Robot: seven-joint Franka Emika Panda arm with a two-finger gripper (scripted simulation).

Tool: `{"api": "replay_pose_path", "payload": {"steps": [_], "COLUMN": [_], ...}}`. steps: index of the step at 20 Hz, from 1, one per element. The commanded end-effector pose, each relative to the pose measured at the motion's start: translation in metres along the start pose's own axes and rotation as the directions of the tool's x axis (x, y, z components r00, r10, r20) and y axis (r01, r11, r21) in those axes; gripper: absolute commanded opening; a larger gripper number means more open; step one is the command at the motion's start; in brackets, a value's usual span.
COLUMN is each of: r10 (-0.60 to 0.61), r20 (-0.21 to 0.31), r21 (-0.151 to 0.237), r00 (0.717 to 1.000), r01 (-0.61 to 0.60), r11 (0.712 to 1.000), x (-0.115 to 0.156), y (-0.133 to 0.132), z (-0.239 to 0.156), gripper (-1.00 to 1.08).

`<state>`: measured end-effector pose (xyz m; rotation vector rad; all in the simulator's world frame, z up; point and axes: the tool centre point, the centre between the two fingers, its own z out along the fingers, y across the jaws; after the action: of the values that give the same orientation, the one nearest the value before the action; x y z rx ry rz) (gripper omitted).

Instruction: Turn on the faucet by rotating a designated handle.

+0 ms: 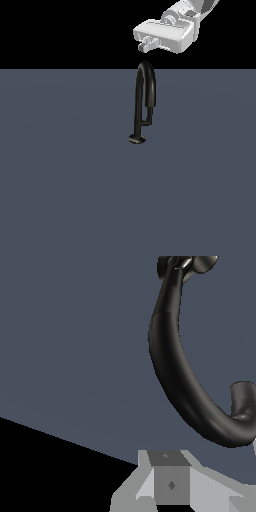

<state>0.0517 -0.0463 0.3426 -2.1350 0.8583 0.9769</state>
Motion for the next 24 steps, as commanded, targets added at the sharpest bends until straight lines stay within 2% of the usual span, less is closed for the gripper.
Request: {"api": "replay_pose_path", "payload": {"steps": [1, 6, 11, 17, 24], "r10": [0.034, 0.099, 0.16, 0.223, 0.271], "r20": [0.04, 0.124, 0.216, 0.328, 0.439], "r21": [0.034, 0.1, 0.161, 0.223, 0.269], "r00": [0.999, 0.987, 0.963, 0.918, 0.857], "r01": [-0.035, -0.111, -0.197, -0.304, -0.413], "r11": [0.999, 0.989, 0.967, 0.926, 0.87], "x": [0.017, 0.051, 0.087, 0.13, 0.171], "y": [-0.001, -0.001, 0.001, 0.006, 0.013], "z": [0.0, 0.002, 0.006, 0.017, 0.032], "gripper": [-1.0, -1.0, -1.0, -1.0, -1.0]}}
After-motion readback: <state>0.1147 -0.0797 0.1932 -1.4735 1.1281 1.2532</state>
